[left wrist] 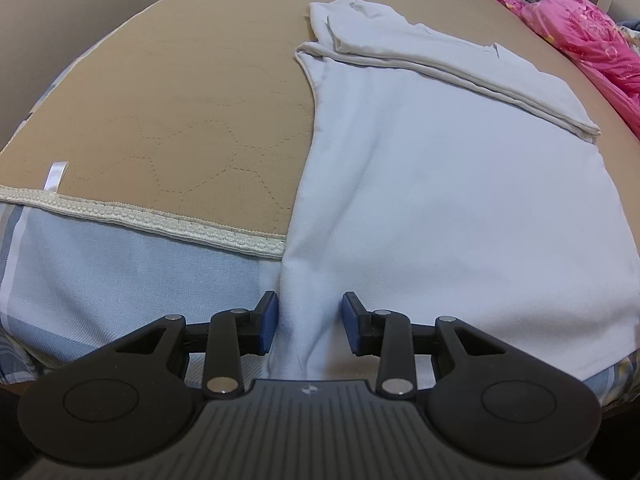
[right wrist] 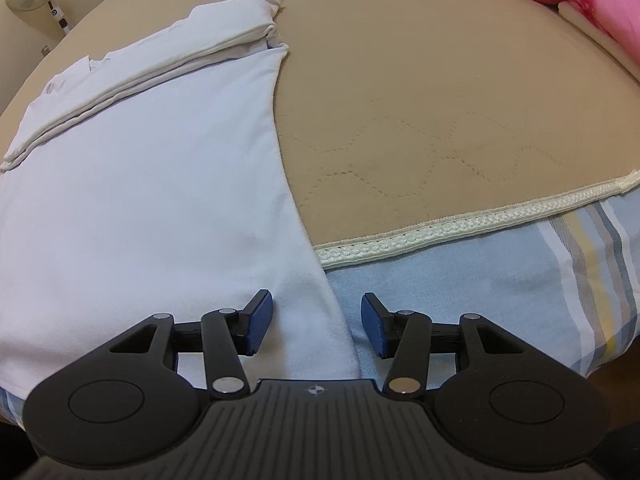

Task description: Fold small clothes

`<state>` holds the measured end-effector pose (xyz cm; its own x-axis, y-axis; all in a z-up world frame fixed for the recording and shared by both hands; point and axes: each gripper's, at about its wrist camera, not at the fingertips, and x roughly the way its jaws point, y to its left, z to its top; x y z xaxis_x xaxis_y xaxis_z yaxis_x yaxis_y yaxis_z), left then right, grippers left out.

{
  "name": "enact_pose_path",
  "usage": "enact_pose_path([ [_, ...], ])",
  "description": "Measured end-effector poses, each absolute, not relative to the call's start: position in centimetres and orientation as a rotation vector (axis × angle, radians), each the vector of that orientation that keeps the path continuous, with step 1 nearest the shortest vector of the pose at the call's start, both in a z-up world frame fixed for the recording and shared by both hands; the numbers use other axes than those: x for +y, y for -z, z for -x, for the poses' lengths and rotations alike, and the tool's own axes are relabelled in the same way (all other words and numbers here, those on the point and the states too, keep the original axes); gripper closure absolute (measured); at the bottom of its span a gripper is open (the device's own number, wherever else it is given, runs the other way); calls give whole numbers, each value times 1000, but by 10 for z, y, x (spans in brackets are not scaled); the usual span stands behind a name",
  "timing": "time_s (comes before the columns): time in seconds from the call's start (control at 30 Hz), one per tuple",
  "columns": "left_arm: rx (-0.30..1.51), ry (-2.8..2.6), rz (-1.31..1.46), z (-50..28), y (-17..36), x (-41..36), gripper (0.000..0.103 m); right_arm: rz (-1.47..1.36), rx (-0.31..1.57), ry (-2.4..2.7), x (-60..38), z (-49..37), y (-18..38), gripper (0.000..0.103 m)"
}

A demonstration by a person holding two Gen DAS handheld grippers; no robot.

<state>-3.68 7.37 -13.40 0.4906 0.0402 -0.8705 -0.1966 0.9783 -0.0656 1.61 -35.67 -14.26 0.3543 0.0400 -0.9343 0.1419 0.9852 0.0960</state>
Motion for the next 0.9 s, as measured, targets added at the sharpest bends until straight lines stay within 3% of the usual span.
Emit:
enact_pose_path([
  [0.9, 1055, -137, 149, 35, 136, 70, 65, -156, 1208, 63, -357, -16, 143, 52],
])
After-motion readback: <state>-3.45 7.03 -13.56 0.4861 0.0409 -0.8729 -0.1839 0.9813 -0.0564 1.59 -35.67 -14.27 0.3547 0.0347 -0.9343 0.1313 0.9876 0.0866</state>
